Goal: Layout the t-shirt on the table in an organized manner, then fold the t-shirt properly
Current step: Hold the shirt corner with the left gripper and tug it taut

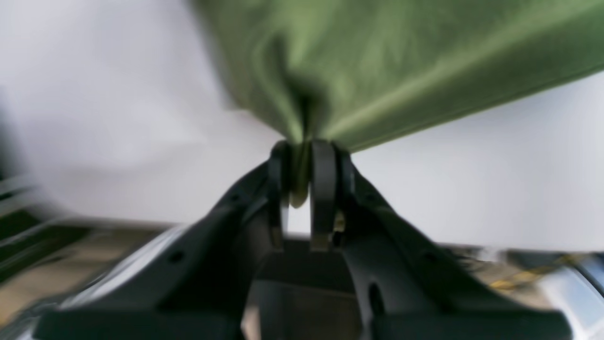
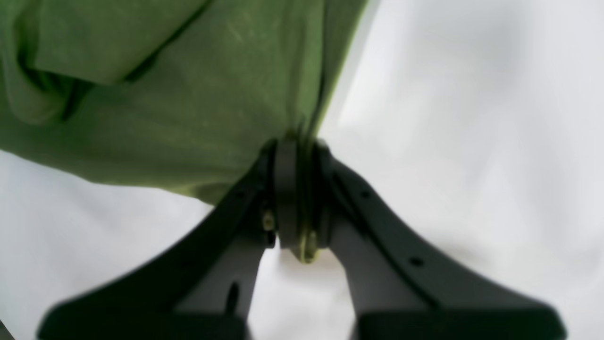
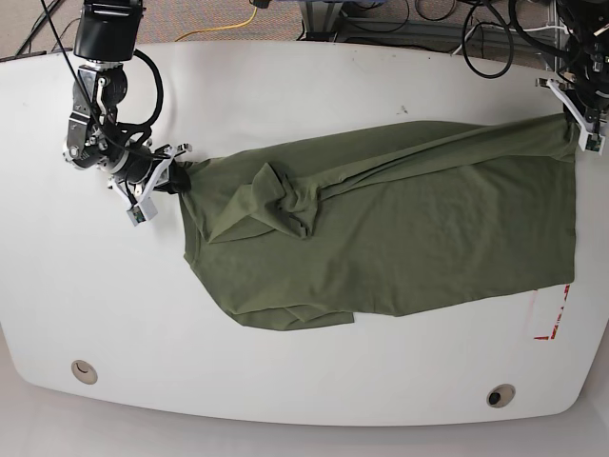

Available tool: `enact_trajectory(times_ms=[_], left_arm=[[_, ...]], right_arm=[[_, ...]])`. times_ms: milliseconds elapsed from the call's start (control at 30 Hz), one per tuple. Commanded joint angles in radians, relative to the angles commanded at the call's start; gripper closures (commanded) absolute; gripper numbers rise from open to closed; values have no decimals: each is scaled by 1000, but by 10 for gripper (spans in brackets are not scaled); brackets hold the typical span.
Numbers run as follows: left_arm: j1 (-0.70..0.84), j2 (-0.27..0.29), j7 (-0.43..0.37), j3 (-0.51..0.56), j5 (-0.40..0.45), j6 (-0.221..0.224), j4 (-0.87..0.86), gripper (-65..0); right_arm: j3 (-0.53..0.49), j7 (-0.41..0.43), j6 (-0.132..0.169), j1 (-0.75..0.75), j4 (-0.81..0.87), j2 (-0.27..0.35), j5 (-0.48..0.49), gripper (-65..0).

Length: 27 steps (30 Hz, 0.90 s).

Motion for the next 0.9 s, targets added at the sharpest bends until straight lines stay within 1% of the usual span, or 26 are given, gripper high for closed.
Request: enact_trajectory(times_ms=[67,100,200,400,500,733,767,800,867,900], left_arm=[[-26,-11,18,-8,2,0,2,-60],[-40,-29,26,-8,2,0,2,-60],[-66,-52,28,0,3,0,0,-60],[-132,-58,28,38,8,0,-3,-61],[-150,-58,29,41,8,0,-20,-61],[-129,-58,29,40,8,0,-60,-65],[-117,-58,29,40,8,0,-66,-74],[-106,-58,26,40,8,0,-74,-96],[-95,-57,25,40,6,0,-83,-150],[-95,-55,25,38,6,0,-86,-192]], right_arm=[[0,0,0,0,0,-2,0,-49],[0,0,0,0,0,-2,0,-49],[0,0,0,0,2,-2,0,-49],[0,0,0,-2,12,-2,0,-49],[0,0,0,-2,17,-2,0,-49],[0,-2,0,-2,38,0,-2,-49],[0,-2,0,-2,38,0,-3,-49],[0,-2,0,-2,43,0,-3,-49],[0,-2,0,-2,46,0,-5,-49],[0,-2,0,0,52,2,-5,-51]])
